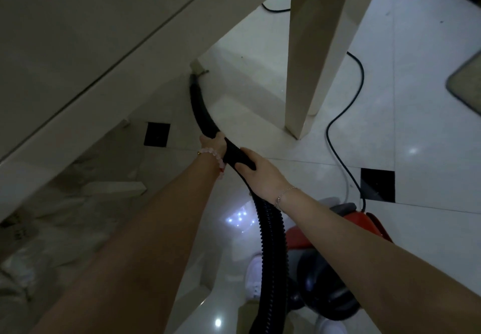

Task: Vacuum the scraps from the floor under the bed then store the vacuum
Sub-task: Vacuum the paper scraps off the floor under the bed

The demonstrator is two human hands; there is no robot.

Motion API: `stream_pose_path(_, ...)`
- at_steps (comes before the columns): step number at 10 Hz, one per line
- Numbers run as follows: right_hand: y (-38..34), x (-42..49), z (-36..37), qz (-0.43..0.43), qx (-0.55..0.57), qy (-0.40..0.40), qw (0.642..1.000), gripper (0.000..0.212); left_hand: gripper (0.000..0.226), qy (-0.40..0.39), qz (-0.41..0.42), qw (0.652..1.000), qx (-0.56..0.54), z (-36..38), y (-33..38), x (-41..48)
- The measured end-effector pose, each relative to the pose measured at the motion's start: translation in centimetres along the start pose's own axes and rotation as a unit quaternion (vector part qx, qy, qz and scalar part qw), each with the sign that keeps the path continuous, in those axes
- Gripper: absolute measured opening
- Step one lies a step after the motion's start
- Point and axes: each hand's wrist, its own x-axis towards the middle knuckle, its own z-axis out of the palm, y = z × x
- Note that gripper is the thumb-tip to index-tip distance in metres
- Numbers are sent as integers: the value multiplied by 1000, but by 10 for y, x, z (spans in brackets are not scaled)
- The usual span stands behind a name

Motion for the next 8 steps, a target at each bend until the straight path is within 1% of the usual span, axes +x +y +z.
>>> stream_pose_path(1, 7, 0, -5, 1, 1, 14, 1000, 40, 65, -77, 11, 997, -26, 14, -14, 27)
stream_pose_path(2, 10, -3, -9, -1, 18, 15, 1000, 37, 59, -99, 19, 995, -19, 18, -15, 21)
stream_pose_path(3, 15, -9, -11, 3, 43, 17, 999, 34, 64, -110, 43, 993, -4, 25, -17, 16)
stream_pose_path(4, 16, -7, -15, 3, 40, 20, 999, 34, 58, -114, 52, 992, 31, 28, -13, 15)
stream_pose_path(5, 14, -3, -19, 5, 39, 20, 999, 33, 29, -119, 48, 992, -4, 27, -2, -2)
stream_pose_path(6, 15, -3, -20, 8, 37, 16, 999, 34, 25, -74, 44, 996, -14, 29, 5, -10)
stream_pose_path(7, 14, -2, -17, 14, 37, 2, 999, 34, 26, -31, 26, 999, -24, 26, 1, -14)
stream_pose_path(8, 13, -4, -12, 20, 40, -15, 999, 33, 56, -48, 18, 998, 46, 15, -5, -11)
